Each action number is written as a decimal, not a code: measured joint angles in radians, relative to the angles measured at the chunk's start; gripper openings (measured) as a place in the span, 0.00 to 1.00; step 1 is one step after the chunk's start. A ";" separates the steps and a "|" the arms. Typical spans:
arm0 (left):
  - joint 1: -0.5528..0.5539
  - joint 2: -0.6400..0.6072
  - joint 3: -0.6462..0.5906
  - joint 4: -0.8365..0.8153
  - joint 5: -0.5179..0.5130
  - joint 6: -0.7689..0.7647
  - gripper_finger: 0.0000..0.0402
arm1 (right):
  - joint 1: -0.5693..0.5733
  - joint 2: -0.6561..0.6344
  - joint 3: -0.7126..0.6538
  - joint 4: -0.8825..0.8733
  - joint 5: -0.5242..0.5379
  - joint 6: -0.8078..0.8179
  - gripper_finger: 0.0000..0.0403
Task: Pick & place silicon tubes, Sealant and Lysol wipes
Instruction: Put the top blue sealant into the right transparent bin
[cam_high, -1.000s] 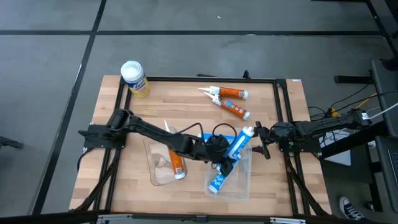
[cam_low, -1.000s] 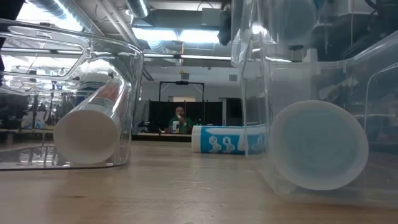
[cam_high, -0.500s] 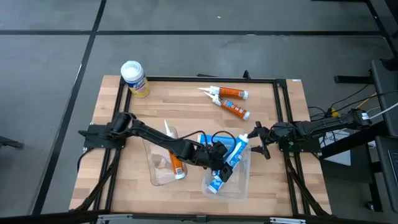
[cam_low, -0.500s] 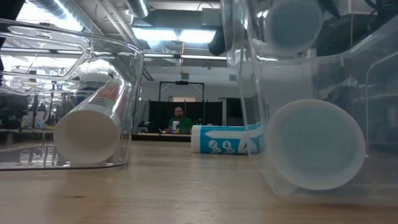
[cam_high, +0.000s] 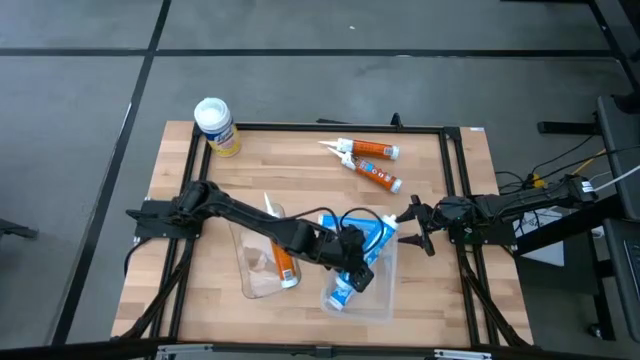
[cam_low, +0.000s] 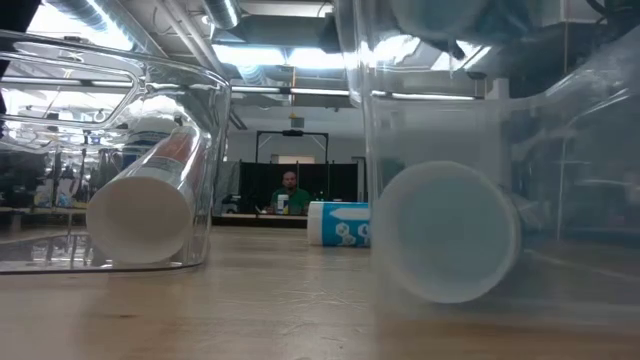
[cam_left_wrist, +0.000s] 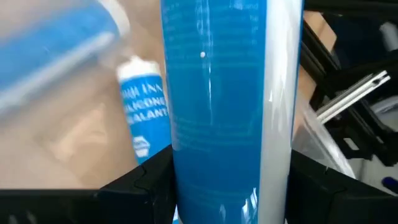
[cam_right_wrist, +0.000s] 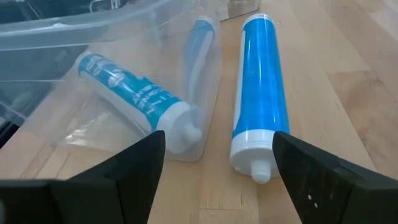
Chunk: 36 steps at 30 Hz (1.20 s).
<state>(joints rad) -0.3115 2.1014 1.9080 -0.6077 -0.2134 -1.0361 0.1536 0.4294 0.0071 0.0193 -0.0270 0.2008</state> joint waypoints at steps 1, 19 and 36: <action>0.003 -0.001 0.025 -0.040 -0.008 0.009 0.52 | 0.000 0.000 0.000 0.000 0.000 0.000 0.74; 0.002 0.183 0.356 -0.367 0.036 -0.001 0.52 | 0.000 0.000 0.000 0.000 0.000 0.000 0.74; 0.002 0.210 0.375 -0.436 0.069 -0.085 0.52 | 0.000 0.000 0.000 0.000 0.000 0.000 0.74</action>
<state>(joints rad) -0.3096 2.3110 2.2826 -1.0436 -0.1447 -1.1215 0.1535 0.4294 0.0071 0.0191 -0.0273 0.2008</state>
